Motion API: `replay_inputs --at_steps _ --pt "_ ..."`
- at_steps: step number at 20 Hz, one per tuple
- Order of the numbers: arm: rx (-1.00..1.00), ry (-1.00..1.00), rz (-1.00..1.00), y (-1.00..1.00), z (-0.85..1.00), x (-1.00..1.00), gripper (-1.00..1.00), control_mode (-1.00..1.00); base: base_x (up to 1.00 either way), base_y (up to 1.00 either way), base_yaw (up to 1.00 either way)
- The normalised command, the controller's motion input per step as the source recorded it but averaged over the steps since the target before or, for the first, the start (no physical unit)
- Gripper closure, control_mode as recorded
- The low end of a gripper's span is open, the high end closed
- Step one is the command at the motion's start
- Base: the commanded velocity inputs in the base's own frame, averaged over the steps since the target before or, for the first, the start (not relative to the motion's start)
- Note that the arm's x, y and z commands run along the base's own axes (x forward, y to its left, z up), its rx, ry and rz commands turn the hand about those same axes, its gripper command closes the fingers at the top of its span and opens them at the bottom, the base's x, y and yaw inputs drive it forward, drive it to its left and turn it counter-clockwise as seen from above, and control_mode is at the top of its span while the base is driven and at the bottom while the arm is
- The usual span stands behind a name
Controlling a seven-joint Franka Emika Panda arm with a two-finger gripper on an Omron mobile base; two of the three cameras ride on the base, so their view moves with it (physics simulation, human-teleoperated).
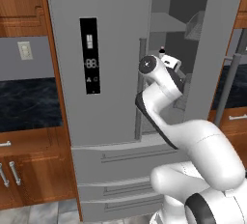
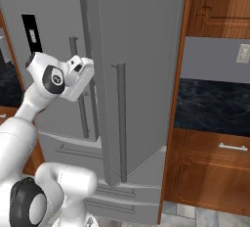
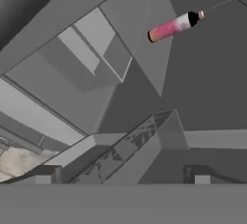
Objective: Open the fridge, grab two sodas, and place both sodas inside the bowl with ice on the dining counter.
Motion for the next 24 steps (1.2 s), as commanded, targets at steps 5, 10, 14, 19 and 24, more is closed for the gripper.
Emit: replay_inputs --at_steps 5,10,14,19,24 --pt "0.00 0.00 -0.15 -0.73 -0.01 -0.04 -1.00 -1.00 0.00 0.00 0.00" --pt "0.04 0.01 -0.17 -0.84 0.00 -0.20 -1.00 -1.00 0.00 0.00 0.00" --pt "0.07 0.00 -0.19 -0.85 0.00 -0.40 -1.00 -1.00 0.00 0.00 0.00" --pt "0.08 0.00 -0.19 -0.88 0.00 -0.51 -1.00 -1.00 0.00 0.00 0.00" --pt "0.09 0.00 -0.20 -0.94 0.00 -0.45 -1.00 -1.00 0.00 0.00 0.00"
